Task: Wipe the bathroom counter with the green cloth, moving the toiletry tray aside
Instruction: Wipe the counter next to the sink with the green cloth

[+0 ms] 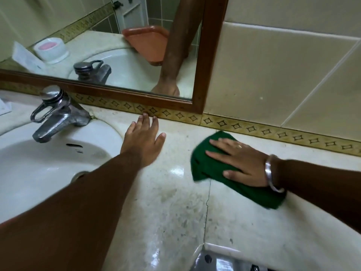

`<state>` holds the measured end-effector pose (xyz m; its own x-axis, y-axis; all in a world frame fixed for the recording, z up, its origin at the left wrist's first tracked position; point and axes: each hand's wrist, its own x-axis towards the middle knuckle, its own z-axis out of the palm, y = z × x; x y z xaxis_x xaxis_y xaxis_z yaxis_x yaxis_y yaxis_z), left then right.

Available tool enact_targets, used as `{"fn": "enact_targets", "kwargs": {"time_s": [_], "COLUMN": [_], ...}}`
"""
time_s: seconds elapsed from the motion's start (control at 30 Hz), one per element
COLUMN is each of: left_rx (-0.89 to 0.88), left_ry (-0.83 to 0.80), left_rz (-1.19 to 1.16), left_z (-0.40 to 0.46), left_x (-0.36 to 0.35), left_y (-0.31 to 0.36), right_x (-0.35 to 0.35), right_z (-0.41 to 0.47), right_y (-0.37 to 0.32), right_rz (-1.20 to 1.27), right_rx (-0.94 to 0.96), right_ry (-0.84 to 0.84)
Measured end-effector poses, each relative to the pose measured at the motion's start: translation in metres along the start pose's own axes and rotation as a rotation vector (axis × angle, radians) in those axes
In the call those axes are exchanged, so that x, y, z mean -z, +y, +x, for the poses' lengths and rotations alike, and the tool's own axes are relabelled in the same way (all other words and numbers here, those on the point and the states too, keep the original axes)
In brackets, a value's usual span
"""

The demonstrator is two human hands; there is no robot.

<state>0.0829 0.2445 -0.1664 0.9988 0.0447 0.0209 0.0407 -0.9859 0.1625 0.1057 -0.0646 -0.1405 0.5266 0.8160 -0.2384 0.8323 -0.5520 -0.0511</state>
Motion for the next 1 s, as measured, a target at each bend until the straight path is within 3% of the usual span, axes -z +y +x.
{"fn": "enact_targets", "kwargs": {"time_s": [0.13,0.23,0.3,0.43,0.57,0.67,0.73,0.8,0.87,1.0], "left_rx": [-0.005,-0.008,-0.007,0.001,-0.005,-0.021,-0.025,-0.033,-0.021,0.084], "left_ry": [-0.025,-0.032,-0.025,-0.019,-0.018,-0.019,-0.004,0.002,-0.031,-0.123], "left_rz": [-0.026,-0.041,-0.023,-0.002,0.001,-0.025,-0.043,-0.024,0.027,0.14], "left_z": [-0.001,-0.001,0.0,0.001,0.003,0.005,0.007,0.007,0.005,-0.006], "left_x": [0.003,0.004,0.003,0.001,-0.002,-0.004,-0.006,-0.007,-0.006,0.006], "left_y": [-0.001,-0.002,-0.001,-0.001,-0.003,-0.008,-0.013,-0.013,-0.01,0.015], "right_x": [0.01,-0.01,-0.02,-0.005,0.009,-0.002,-0.019,-0.034,-0.038,-0.05], "right_z": [0.067,0.025,-0.024,-0.031,0.062,0.069,0.029,-0.032,-0.099,-0.242], "right_y": [-0.039,-0.078,-0.068,-0.012,-0.042,-0.098,-0.119,-0.113,-0.088,-0.046], "right_rz": [-0.007,-0.027,0.055,0.055,0.008,-0.016,0.0,0.04,0.092,0.203], "right_rx": [-0.081,0.135,0.221,-0.031,-0.198,-0.089,0.045,0.062,-0.08,-0.555], "right_ry": [0.041,0.063,0.027,0.01,0.06,0.138,0.156,0.158,0.143,0.074]}}
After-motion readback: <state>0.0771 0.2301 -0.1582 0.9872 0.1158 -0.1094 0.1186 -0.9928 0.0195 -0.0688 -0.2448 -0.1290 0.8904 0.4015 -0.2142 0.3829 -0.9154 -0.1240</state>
